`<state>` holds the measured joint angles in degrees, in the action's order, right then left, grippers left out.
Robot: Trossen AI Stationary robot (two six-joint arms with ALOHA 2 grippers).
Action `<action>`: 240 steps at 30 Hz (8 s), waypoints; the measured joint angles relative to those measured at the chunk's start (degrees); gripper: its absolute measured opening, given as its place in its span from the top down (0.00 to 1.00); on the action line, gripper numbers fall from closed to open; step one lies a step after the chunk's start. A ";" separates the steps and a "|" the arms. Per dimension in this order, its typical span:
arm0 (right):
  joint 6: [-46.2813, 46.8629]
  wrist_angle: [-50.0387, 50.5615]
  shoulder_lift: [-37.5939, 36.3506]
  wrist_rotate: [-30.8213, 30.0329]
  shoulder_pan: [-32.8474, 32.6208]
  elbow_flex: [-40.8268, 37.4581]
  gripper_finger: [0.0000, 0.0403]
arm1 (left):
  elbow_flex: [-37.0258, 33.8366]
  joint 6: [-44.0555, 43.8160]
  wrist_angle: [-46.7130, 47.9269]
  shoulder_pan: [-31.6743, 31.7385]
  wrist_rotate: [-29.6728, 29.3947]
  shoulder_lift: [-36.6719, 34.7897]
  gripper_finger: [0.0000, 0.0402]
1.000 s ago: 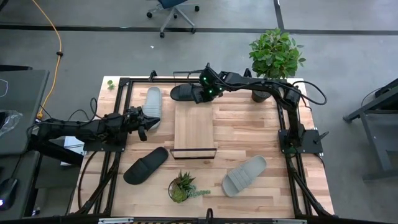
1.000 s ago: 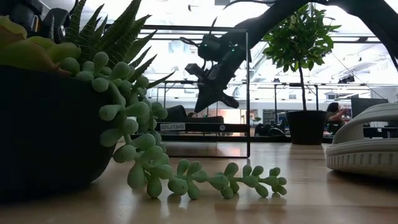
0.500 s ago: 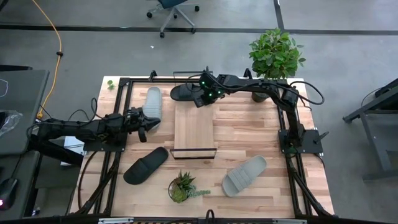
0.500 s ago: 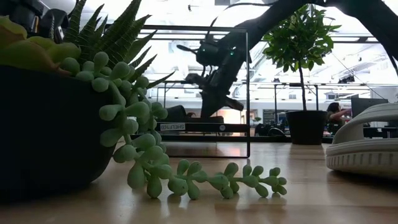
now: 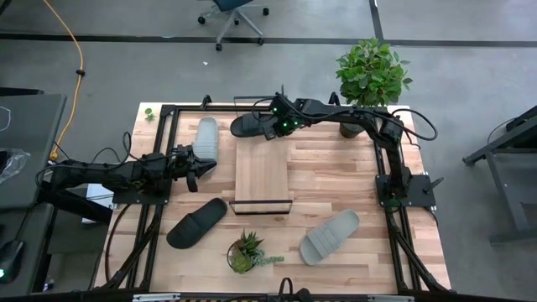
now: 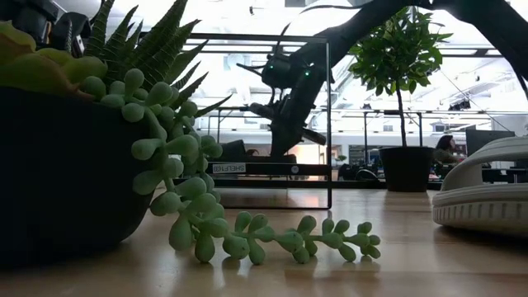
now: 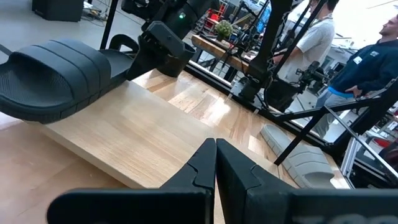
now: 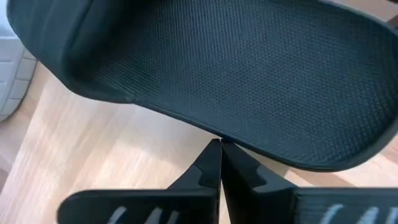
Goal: Pick and place slides into the shelf
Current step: Put the right black slipper slide on the shelf, then put the black slipper slide on the shelf
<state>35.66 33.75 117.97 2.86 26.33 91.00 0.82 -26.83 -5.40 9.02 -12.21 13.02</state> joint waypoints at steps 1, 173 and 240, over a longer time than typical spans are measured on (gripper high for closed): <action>0.00 -0.34 0.00 -0.26 0.00 0.00 1.00 | 0.00 0.00 0.06 0.00 0.00 0.00 1.00; -20.63 7.44 -15.32 39.25 -12.61 0.02 1.00 | 39.39 1.29 48.96 -24.48 29.62 30.20 1.00; -16.36 6.72 -15.32 34.64 -17.14 0.02 1.00 | 37.13 36.00 49.89 -24.44 38.79 61.96 0.55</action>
<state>19.30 40.47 102.65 37.50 9.19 91.02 37.95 9.17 44.49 -15.42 26.58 74.98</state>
